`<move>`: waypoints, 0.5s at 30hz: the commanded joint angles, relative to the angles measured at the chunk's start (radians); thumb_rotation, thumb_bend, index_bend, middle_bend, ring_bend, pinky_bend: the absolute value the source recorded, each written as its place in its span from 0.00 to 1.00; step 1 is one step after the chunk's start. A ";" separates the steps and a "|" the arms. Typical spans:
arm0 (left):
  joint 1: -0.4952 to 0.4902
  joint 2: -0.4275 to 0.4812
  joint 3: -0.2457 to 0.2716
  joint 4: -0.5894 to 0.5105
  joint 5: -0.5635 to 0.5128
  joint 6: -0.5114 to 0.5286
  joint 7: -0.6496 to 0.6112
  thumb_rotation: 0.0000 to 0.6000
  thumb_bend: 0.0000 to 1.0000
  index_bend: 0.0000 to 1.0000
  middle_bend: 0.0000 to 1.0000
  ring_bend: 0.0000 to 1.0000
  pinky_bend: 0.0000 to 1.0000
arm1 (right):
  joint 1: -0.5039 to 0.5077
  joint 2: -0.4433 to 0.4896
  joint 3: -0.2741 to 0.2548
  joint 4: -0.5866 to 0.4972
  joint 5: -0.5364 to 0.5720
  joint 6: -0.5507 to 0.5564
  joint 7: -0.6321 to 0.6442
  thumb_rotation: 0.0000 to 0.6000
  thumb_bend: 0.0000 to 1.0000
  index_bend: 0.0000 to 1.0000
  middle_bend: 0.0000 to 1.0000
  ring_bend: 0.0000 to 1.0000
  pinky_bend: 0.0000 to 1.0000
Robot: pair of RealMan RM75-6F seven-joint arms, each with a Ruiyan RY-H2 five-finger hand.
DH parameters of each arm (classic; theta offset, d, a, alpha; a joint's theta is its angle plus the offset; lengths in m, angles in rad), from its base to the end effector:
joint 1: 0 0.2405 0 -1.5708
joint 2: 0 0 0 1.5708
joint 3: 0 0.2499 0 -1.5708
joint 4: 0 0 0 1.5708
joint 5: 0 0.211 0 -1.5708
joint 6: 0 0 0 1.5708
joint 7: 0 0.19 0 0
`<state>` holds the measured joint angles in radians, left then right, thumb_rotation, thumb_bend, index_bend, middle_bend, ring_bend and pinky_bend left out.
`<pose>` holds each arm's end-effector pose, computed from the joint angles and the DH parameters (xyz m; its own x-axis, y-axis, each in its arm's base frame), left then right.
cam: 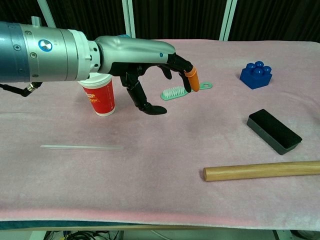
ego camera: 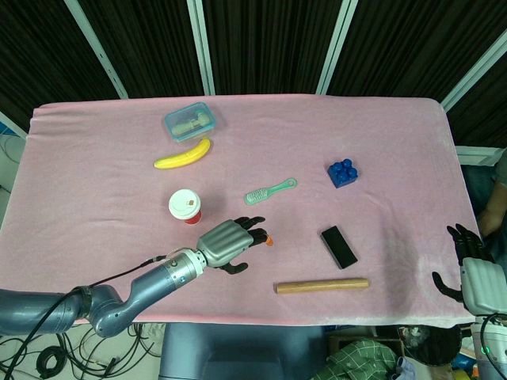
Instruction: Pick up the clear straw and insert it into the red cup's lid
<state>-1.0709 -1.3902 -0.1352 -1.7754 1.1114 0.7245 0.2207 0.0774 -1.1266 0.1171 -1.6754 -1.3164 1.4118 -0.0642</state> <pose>0.0015 0.3311 -0.0510 0.5217 0.4286 0.7377 0.7014 -0.7077 -0.0849 -0.3235 -0.2346 0.1570 0.3579 -0.0255 0.9334 -0.9195 0.1646 0.3571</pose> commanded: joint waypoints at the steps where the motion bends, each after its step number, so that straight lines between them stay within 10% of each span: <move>1: -0.002 -0.003 0.004 0.006 -0.009 -0.003 0.005 1.00 0.36 0.24 0.23 0.01 0.17 | 0.000 0.000 0.001 0.000 0.001 0.000 -0.001 1.00 0.24 0.08 0.03 0.06 0.18; 15: 0.000 -0.001 0.015 0.011 -0.014 0.003 0.020 1.00 0.36 0.24 0.23 0.01 0.17 | 0.001 -0.001 0.002 0.001 0.003 0.000 -0.002 1.00 0.24 0.08 0.03 0.06 0.18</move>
<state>-1.0708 -1.3910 -0.1204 -1.7650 1.0968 0.7276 0.2406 0.0784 -1.1272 0.1190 -1.6745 -1.3135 1.4120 -0.0660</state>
